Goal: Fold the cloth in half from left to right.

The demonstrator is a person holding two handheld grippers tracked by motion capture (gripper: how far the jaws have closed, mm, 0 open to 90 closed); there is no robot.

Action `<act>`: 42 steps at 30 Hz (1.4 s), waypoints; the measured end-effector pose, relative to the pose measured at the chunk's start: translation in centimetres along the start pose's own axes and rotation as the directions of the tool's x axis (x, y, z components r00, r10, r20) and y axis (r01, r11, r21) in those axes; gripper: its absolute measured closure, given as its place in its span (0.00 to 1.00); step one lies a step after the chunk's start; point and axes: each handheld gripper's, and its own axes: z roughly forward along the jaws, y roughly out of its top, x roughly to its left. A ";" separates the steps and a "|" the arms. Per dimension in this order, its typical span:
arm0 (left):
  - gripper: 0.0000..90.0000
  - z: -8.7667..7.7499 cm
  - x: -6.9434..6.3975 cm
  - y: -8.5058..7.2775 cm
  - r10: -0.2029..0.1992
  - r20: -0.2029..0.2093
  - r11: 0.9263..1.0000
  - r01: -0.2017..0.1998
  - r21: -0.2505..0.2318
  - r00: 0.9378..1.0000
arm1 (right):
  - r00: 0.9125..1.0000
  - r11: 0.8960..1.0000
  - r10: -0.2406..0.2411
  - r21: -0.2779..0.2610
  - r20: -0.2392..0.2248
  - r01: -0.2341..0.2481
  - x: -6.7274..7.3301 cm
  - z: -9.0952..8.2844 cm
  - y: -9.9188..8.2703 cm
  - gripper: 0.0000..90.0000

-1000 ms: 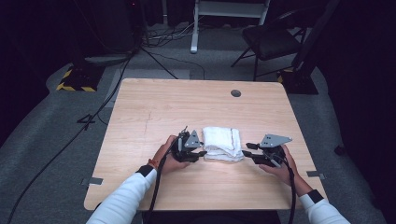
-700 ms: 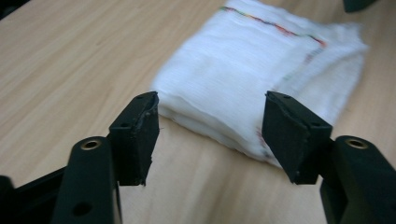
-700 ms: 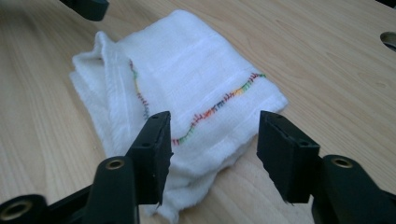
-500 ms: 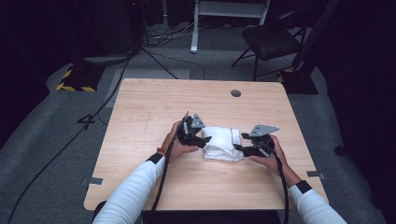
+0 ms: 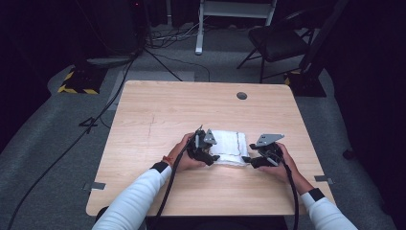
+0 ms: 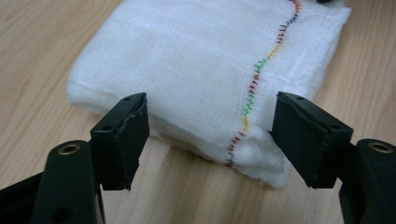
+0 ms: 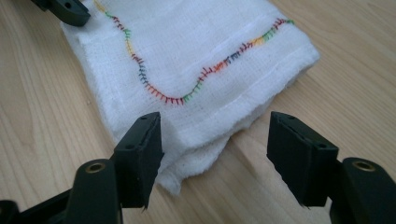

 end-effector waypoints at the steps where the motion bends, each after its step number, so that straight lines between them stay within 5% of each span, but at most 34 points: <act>1: 0.30 0.0 -0.1 -0.2 -0.011 0.009 1.000 0.011 0.001 1.000 | 1.000 1.000 -0.001 0.004 0.001 0.001 0.0 0.0 -0.2 0.40; 10: 0.26 0.5 -0.3 -0.6 -0.012 0.001 1.000 0.012 0.000 1.000 | 1.000 1.000 0.010 0.006 0.016 -0.010 0.0 0.0 -0.9 0.37; 22: 0.20 -1.6 -1.5 0.0 0.062 -0.056 0.998 -0.063 -0.022 0.997 | 0.999 1.000 0.003 -0.022 0.038 -0.002 -0.2 -1.4 -0.4 0.34; 27: 0.20 -2.6 -1.5 -0.1 0.062 -0.066 0.998 -0.064 -0.026 0.996 | 0.999 0.999 -0.007 -0.040 0.050 0.009 -0.2 -2.2 -0.2 0.35; 35: 0.22 -5.6 -1.5 -2.2 0.055 -0.095 0.998 -0.058 -0.036 0.994 | 0.998 0.998 -0.028 -0.050 0.064 0.032 -0.1 -3.4 -0.2 0.35; 42: 0.22 -6.6 -1.3 -3.7 0.039 -0.127 0.999 -0.043 -0.030 0.991 | 0.997 0.998 -0.033 -0.049 0.075 0.037 0.0 -4.0 -0.8 0.34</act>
